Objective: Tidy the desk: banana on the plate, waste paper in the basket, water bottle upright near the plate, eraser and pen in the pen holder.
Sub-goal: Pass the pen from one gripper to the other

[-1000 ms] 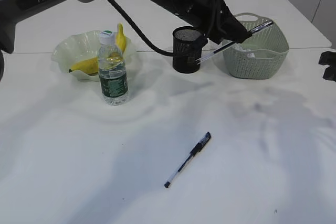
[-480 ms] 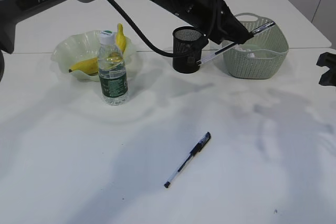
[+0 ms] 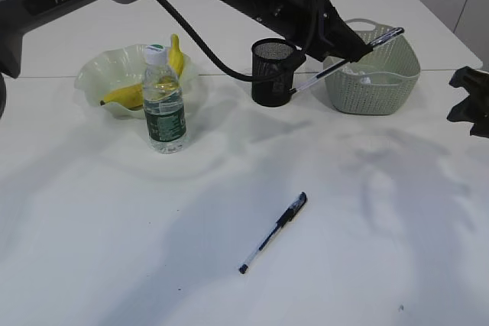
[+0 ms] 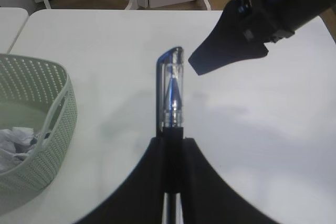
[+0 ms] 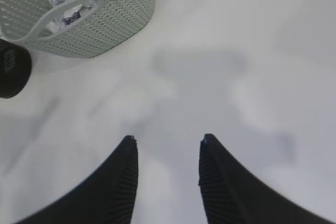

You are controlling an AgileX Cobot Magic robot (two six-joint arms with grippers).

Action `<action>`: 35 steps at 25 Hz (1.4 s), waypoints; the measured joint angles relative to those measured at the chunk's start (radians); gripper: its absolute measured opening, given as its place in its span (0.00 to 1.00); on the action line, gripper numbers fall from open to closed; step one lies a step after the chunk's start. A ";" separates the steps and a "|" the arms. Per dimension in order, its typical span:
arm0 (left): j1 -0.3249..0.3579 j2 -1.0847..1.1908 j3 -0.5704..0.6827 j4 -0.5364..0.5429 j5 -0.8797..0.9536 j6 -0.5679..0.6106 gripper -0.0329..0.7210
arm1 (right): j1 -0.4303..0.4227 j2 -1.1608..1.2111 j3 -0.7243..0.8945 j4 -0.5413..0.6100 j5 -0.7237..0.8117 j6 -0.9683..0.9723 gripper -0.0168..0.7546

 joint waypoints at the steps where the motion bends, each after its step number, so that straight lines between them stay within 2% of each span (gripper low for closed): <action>1: 0.000 0.000 0.000 -0.002 0.000 0.000 0.06 | 0.017 0.000 0.000 0.008 -0.002 -0.004 0.41; 4: 0.000 0.000 0.000 -0.004 0.000 0.000 0.06 | 0.059 0.017 -0.014 0.029 -0.002 -0.016 0.44; 6: 0.000 0.000 0.000 -0.004 0.002 0.000 0.06 | 0.078 0.042 -0.032 0.043 -0.002 -0.020 0.49; 10: 0.000 0.000 0.000 -0.004 0.003 0.000 0.06 | 0.084 0.087 -0.057 0.079 -0.002 -0.022 0.57; 20: 0.000 0.000 0.000 -0.004 0.002 -0.001 0.06 | 0.084 0.100 -0.113 0.207 0.002 -0.026 0.57; 26: 0.000 0.000 0.000 -0.005 -0.047 -0.001 0.06 | 0.084 0.100 -0.118 0.244 0.034 -0.041 0.57; 35: 0.000 0.000 0.000 -0.009 -0.066 -0.005 0.06 | 0.084 0.100 -0.169 0.374 0.104 -0.182 0.57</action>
